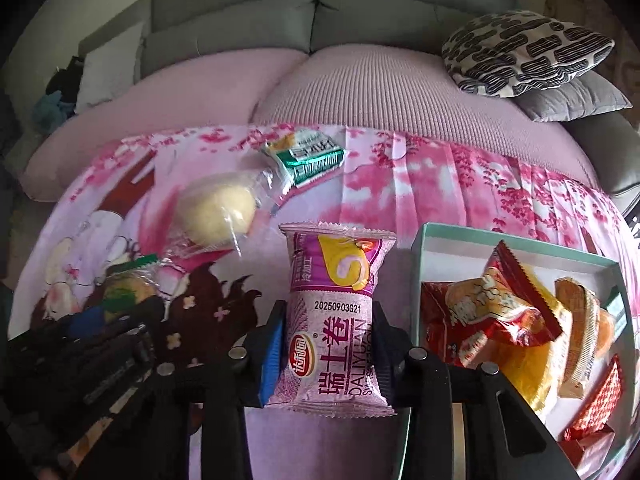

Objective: Organize snacks
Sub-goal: 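Grasp the pink Swiss roll bag with the right tool while the left tool holds the cake, then carry the green cake with the left tool while the right tool carries the Swiss roll over the tray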

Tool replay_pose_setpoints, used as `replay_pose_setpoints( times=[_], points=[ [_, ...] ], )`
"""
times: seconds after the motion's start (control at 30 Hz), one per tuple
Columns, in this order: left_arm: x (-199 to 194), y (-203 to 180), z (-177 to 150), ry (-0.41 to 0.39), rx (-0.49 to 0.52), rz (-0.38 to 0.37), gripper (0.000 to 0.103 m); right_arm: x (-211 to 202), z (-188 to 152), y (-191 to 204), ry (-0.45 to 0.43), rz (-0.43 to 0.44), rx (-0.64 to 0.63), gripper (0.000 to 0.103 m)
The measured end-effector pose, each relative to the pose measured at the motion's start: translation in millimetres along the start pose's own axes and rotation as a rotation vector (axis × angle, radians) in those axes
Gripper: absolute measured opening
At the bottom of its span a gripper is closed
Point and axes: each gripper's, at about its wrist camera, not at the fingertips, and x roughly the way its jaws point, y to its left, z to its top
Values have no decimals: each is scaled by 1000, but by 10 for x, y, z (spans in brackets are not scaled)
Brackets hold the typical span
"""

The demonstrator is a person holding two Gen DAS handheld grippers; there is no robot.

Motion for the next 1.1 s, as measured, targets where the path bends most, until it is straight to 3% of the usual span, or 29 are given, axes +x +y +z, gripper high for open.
replay_pose_setpoints(
  times=[0.67, 1.1],
  points=[
    [-514, -235, -37, -117, 47, 22, 52, -728, -161, -456, -119, 42, 147, 41],
    [-774, -744, -162, -176, 132, -7, 52, -1020, -325, -1105, -164, 30, 280, 41]
  ],
)
